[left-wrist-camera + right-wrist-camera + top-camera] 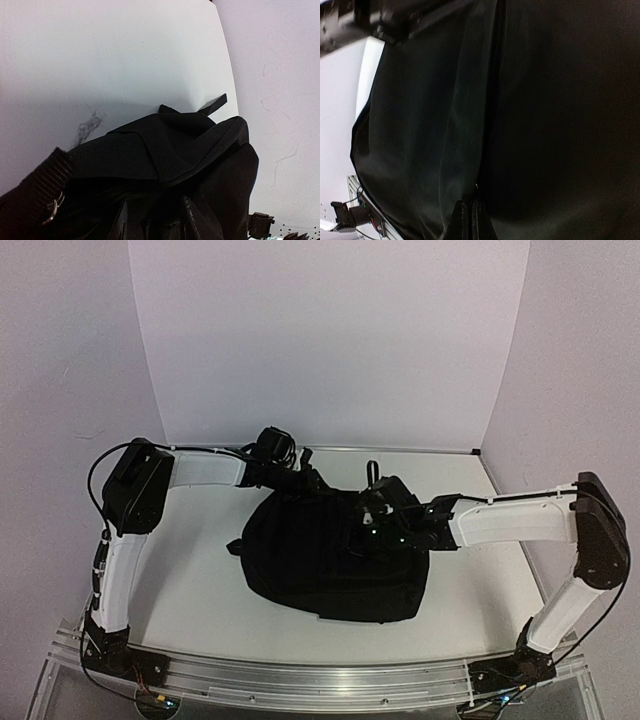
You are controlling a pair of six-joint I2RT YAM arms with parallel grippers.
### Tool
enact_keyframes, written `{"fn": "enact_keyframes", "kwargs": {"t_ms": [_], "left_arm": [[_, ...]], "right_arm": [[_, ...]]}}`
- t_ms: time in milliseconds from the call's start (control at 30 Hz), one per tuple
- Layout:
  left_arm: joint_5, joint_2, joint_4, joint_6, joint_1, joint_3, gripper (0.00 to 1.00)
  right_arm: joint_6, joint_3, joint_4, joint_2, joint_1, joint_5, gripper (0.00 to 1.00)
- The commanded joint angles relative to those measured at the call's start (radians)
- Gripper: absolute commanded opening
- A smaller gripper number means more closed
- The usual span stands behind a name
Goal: Pack the student bag
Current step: Zip the student bag at the center of the board, then reset both arms
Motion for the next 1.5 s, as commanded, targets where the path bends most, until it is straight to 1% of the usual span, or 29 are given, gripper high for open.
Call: {"fn": "enact_keyframes", "kwargs": {"t_ms": [0,233,400,600,700,767,800,900,933,1000,1067,1133,1200,1333,1400,1467], "left_arm": [[-0.051,0.007,0.025,0.026,0.017,0.033,0.36],[-0.062,0.003,0.021,0.036,0.017,0.03,0.36],[-0.071,0.004,0.015,0.047,0.017,0.03,0.36],[-0.074,0.004,0.008,0.057,0.017,0.03,0.36],[-0.06,-0.007,-0.002,0.07,0.016,0.041,0.39],[-0.044,-0.028,0.0,0.075,0.017,0.045,0.45],[-0.036,-0.045,0.0,0.077,0.017,0.047,0.49],[-0.013,-0.106,-0.021,0.099,0.017,0.047,0.62],[0.004,-0.128,-0.03,0.116,0.018,0.046,0.67],[0.012,-0.173,-0.063,0.15,0.021,0.045,0.76],[-0.015,-0.207,-0.116,0.193,0.032,0.047,0.84],[-0.051,-0.239,-0.16,0.22,0.059,0.03,0.9],[-0.078,-0.268,-0.187,0.237,0.103,-0.001,0.94],[-0.128,-0.344,-0.222,0.277,0.224,-0.105,0.99],[-0.14,-0.389,-0.21,0.287,0.295,-0.177,1.0],[-0.13,-0.445,-0.188,0.286,0.392,-0.26,1.0]], "right_arm": [[0.063,-0.046,-0.03,-0.086,0.085,-0.027,0.0],[0.155,-0.133,-0.071,-0.172,0.194,-0.021,0.0],[0.197,-0.162,-0.099,-0.189,0.259,-0.004,0.0],[0.183,-0.141,-0.132,-0.174,0.279,0.022,0.0],[0.15,-0.091,-0.171,-0.17,0.279,0.061,0.01],[0.12,-0.047,-0.204,-0.168,0.279,0.104,0.18],[0.1,-0.026,-0.221,-0.166,0.279,0.135,0.29],[0.023,0.07,-0.264,-0.156,0.267,0.217,0.66],[-0.001,0.101,-0.276,-0.15,0.255,0.235,0.76],[-0.053,0.156,-0.292,-0.138,0.225,0.264,0.91],[-0.106,0.199,-0.297,-0.126,0.166,0.285,0.97],[-0.162,0.227,-0.296,-0.117,0.103,0.292,0.98],[-0.225,0.24,-0.294,-0.109,0.009,0.296,0.98],[-0.327,0.23,-0.282,-0.108,-0.173,0.288,0.98],[-0.364,0.191,-0.252,-0.125,-0.273,0.263,0.98],[-0.402,0.146,-0.222,-0.156,-0.377,0.228,0.98]]}}
